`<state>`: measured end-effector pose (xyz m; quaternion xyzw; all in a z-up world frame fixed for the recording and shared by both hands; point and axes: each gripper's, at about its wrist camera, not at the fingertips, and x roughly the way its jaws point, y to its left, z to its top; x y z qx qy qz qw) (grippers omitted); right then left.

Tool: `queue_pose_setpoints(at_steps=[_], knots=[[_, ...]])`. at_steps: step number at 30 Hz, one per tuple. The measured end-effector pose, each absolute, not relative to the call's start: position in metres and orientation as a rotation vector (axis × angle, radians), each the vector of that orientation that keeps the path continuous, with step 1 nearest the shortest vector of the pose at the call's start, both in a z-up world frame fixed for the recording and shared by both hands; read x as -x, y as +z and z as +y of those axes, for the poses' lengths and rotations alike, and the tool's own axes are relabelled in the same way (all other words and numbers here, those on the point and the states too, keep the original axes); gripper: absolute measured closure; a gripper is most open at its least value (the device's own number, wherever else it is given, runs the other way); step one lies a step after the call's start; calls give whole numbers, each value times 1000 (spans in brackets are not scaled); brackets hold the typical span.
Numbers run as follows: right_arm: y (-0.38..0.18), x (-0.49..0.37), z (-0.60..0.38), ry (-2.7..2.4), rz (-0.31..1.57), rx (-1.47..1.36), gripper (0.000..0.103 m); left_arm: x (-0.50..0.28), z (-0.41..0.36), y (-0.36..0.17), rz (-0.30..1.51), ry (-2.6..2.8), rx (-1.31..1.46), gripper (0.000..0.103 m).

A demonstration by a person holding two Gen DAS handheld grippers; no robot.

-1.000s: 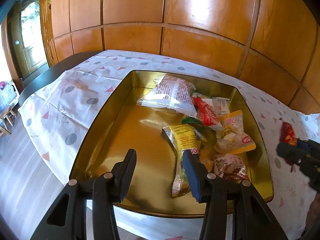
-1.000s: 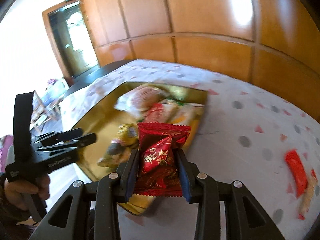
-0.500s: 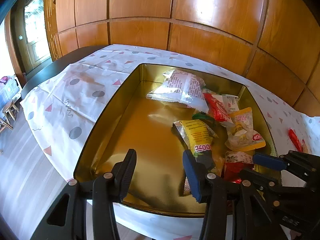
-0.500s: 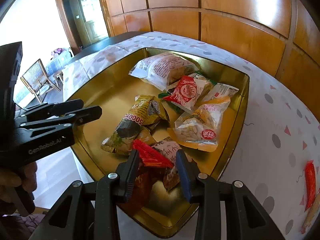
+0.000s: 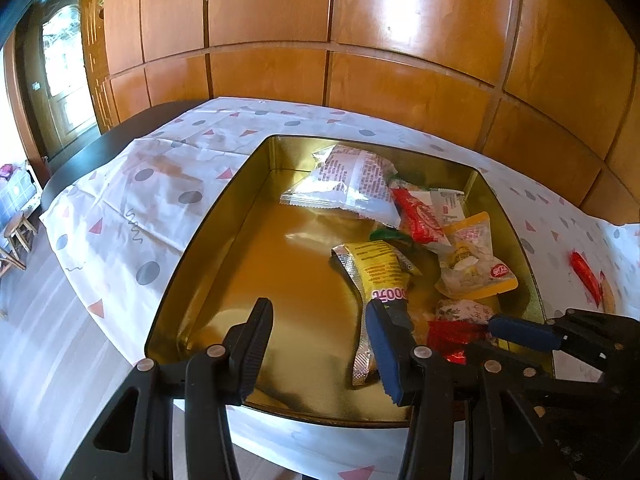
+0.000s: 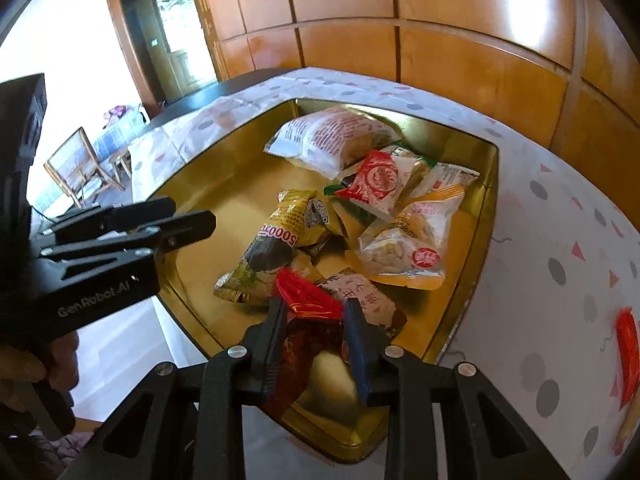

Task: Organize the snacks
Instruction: 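Carry the dark red packet into the gold tin with the right gripper and release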

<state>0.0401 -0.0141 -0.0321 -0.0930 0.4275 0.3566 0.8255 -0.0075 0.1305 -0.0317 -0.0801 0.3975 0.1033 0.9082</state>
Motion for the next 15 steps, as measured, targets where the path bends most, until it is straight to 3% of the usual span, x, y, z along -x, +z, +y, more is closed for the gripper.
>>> queue_pose_setpoints(at_steps=[15], knots=[[-17,-35,-42,682,842,123,73,10,116,-25,807,185,123,54]])
